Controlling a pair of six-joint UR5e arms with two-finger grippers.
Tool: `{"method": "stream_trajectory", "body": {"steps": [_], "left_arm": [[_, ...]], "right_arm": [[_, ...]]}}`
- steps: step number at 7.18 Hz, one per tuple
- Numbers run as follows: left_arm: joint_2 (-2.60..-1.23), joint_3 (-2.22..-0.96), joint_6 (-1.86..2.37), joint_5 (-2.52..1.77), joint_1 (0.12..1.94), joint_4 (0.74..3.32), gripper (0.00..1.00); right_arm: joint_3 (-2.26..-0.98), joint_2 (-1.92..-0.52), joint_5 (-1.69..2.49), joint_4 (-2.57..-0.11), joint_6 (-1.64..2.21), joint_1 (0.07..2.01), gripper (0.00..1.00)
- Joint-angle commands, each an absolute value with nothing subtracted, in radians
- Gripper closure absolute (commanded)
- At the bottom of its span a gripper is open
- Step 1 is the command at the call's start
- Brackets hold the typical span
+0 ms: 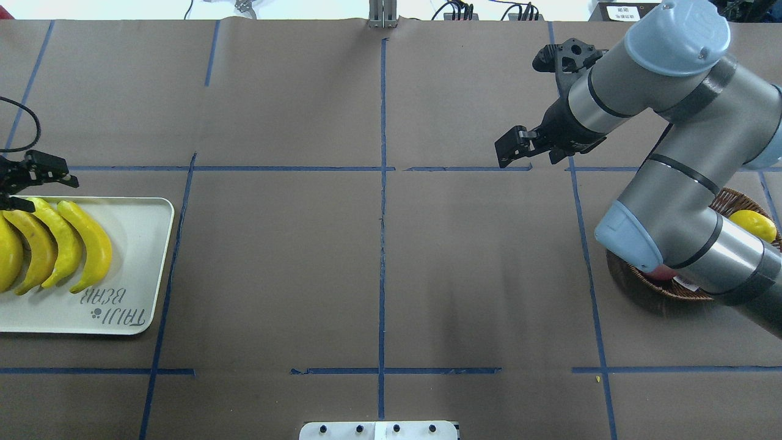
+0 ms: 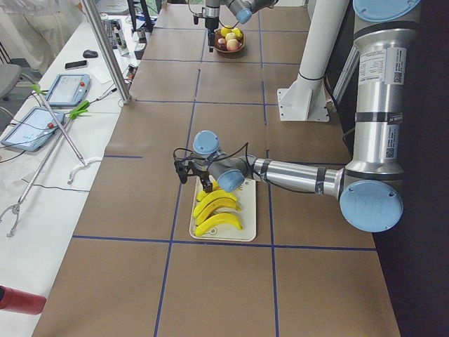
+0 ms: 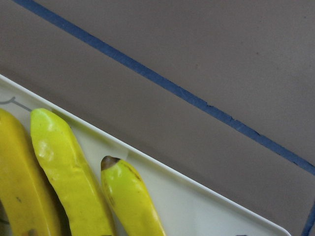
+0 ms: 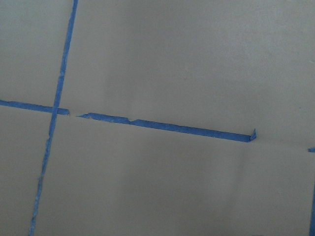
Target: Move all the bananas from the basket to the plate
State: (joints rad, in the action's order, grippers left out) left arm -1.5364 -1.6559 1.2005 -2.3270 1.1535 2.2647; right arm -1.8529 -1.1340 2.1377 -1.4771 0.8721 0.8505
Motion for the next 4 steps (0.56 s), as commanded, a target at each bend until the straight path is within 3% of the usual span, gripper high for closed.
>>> {"method": "stream_trajectory", "body": {"steps": [1,4], "left_arm": [[-1.464,-1.663,0.756,-2.398,1.258,2.253,0.00],[-1.451,-1.674,0.103,-2.395,1.377,1.843,0.00]], "right_arm": [[-1.853,-1.149,2.147,-1.520,0.786,0.888,0.00],[-1.887,-1.204,2.152,-1.685,0.475,0.995,0.00]]}}
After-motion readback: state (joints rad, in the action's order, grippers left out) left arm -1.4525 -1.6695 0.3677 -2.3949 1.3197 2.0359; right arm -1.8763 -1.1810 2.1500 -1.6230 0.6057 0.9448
